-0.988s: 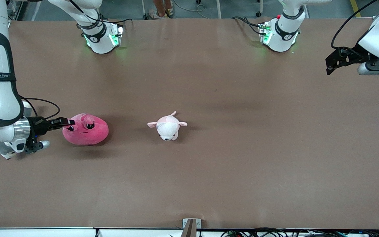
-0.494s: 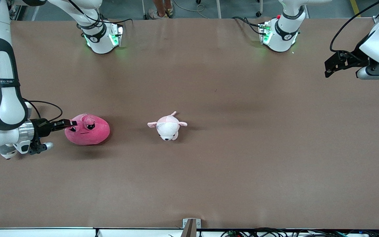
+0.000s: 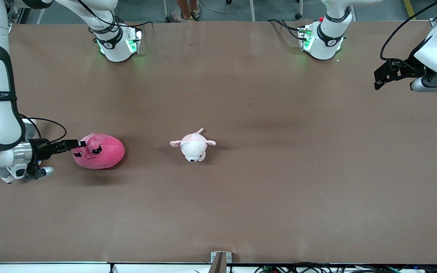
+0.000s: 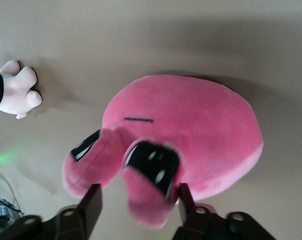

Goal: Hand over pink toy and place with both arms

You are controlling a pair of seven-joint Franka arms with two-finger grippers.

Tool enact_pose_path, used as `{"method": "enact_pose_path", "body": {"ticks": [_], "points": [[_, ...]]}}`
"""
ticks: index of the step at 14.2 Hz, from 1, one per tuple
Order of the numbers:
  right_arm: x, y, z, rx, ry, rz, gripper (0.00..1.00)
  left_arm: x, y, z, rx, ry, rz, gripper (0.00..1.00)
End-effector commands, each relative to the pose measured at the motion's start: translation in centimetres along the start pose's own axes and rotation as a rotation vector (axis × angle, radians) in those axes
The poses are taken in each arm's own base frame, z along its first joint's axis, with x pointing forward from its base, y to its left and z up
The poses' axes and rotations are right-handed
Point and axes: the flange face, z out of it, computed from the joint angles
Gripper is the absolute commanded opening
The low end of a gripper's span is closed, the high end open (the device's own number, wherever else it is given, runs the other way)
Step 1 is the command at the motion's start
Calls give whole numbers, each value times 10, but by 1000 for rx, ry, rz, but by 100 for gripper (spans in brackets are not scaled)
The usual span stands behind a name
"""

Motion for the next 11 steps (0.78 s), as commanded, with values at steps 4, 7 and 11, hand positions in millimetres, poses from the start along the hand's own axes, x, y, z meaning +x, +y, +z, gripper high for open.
{"method": "enact_pose_path", "body": {"ticks": [4,7,11], "points": [[-35,-15,-83,-16,49,22,100,-1,0,-7,0,18,-13,100],[-59,-44,-132,-75,91,72,100,-3,0,-10,0,20,-13,100],[-97,-88,-184,-177,179,72,100,-3,-3,-8,-1,15,-19,100]]}}
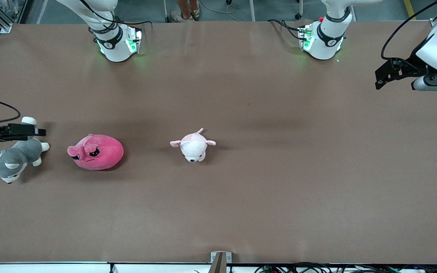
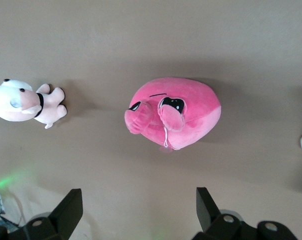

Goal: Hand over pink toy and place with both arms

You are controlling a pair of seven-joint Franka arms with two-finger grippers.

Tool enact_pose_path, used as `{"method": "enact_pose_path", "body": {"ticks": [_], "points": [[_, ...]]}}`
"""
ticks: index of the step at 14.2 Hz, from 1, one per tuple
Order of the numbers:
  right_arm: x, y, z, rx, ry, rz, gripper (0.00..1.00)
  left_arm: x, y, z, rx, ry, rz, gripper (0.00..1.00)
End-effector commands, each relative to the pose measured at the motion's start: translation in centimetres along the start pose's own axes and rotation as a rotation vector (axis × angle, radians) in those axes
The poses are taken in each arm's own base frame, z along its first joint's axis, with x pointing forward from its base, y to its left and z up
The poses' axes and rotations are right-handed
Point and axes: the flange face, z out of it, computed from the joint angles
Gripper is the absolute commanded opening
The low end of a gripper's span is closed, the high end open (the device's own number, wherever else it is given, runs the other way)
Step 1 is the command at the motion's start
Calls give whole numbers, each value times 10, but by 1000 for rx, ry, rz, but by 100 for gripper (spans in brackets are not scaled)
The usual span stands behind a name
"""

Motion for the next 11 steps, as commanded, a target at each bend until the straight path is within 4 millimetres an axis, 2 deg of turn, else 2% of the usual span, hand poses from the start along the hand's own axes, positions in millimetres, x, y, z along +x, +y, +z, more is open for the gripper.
{"method": "enact_pose_path", "body": {"ticks": [1,3,6,8,9,11], "points": [[-23,-31,-30,-109,35,-4,100,-2,-2,-3,0,5,-16,100],[-24,-57,-56,-176,98,16,100,-2,-2,-3,0,5,-16,100],[-32,-79,-73,-214,140,135,100,-3,-2,-3,-1,5,-16,100],[-30,-86,-73,-309,139,130,100,-3,-2,-4,-1,6,-17,100],[-31,-89,-80,-334,154,129,100,-4,-6,-5,-11,10,-21,100],[-30,-90,-84,-336,173,129,100,-4,-9,-5,-12,11,-28,100]]}}
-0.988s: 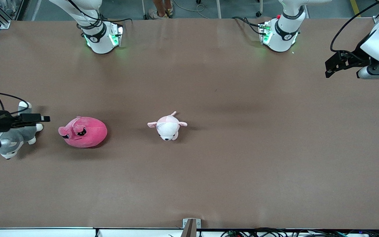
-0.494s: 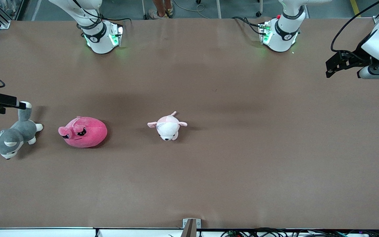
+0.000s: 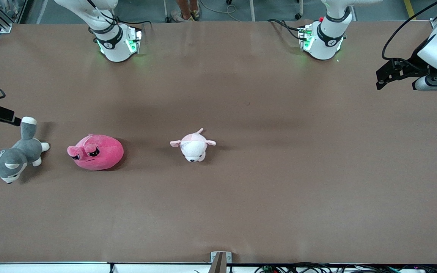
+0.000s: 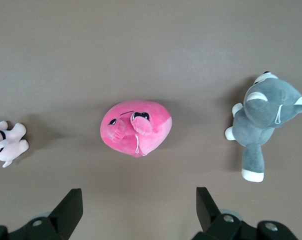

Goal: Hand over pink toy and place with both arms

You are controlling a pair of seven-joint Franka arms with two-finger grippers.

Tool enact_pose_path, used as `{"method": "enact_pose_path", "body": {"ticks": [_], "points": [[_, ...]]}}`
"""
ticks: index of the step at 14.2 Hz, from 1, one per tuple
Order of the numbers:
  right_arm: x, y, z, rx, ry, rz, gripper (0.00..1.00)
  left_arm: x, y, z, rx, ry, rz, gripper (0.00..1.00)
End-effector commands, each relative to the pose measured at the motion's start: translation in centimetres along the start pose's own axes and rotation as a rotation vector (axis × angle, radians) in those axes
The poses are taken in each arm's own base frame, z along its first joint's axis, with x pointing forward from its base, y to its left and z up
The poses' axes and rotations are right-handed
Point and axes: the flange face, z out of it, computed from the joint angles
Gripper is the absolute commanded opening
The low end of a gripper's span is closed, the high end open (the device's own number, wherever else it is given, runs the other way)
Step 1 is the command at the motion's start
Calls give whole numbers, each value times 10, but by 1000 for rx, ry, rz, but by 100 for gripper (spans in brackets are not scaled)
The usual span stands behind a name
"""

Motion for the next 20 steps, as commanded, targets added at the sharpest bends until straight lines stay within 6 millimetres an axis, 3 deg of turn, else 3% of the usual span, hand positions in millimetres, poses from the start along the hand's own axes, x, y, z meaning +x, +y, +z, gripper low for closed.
{"method": "enact_pose_path", "body": {"ticks": [1,8,10,15,20], "points": [[-2,-3,-10,-34,24,16,100,-5,-2,-6,-12,11,-14,100],[-15,-15,-36,-116,142,7,100,-5,3,-5,0,12,-7,100],[-20,-13,-32,-84,139,13,100,-5,5,-5,0,10,-4,100],[-56,-11,-28,-69,154,3,100,-5,7,-4,1,9,-1,100],[-63,-17,-28,-66,147,1,100,-5,7,-6,2,14,1,100]]}}
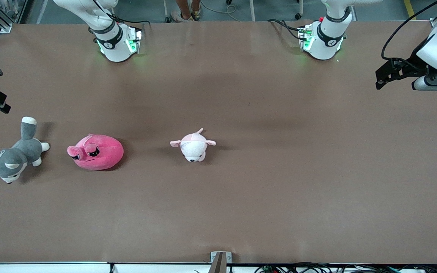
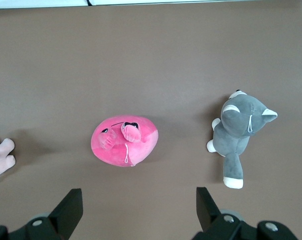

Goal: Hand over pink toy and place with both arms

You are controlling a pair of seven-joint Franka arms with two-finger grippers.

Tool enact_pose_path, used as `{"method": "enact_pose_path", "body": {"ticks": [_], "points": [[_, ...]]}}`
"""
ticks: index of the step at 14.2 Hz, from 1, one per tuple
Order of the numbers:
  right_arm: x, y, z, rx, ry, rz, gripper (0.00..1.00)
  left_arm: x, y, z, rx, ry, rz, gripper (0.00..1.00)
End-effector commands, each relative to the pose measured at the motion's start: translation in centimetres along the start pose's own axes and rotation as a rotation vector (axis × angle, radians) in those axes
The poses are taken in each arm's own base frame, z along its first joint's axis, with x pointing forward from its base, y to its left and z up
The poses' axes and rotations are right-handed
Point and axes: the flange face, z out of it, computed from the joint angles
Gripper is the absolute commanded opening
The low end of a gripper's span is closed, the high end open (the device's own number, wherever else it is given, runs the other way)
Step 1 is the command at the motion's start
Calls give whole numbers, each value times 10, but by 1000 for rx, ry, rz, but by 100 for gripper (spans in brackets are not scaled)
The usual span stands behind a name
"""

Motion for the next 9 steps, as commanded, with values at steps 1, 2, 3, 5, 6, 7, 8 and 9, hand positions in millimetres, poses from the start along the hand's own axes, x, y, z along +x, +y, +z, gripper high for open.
{"method": "enact_pose_path", "body": {"ticks": [1,2,3,5,6,7,8,9], "points": [[-16,-3,7,11,-6,9,100,-4,2,-6,1,14,-8,100],[-21,-3,10,12,12,3,100,-4,1,-5,0,14,-10,100],[-26,-5,15,12,26,-3,100,-4,0,-5,0,14,-11,100],[-33,-5,15,3,28,-8,100,-4,0,-5,0,14,-11,100],[-33,-5,14,1,28,-10,100,-4,0,-4,1,13,-11,100],[-33,-4,14,1,27,-8,100,-3,-1,-3,0,11,-13,100],[-32,-4,14,1,27,-10,100,-2,-1,-3,0,13,-13,100],[-32,-4,14,1,26,-8,100,-2,-1,-3,0,17,-13,100]]}}
